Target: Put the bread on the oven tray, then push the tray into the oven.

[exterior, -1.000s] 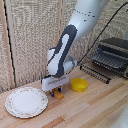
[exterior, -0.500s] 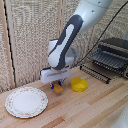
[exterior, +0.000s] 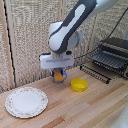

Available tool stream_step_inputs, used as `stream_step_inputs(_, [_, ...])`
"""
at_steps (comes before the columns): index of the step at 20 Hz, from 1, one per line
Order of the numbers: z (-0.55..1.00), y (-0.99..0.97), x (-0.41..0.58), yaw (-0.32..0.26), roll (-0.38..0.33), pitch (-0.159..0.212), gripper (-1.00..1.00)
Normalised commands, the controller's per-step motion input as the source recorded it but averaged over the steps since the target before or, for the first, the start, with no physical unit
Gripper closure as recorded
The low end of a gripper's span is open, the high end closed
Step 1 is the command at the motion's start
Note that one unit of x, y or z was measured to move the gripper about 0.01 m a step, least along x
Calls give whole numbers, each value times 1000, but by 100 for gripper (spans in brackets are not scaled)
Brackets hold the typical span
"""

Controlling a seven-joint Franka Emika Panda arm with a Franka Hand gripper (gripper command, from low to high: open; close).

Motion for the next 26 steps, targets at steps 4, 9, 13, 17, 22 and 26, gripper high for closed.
stream_step_inputs(4, [742,0,111,-346,-52,24,100])
stream_step_inputs(9, [672,0,91,-352,-54,3,100])
stream_step_inputs(13, [583,-9,200,-319,-87,-1,100])
stream_step_inputs(17, [466,-269,360,-231,-27,-22,100])
stream_step_inputs(22, [310,-735,338,-112,29,-23,100])
stream_step_inputs(26, [341,-866,129,-90,29,0,100])
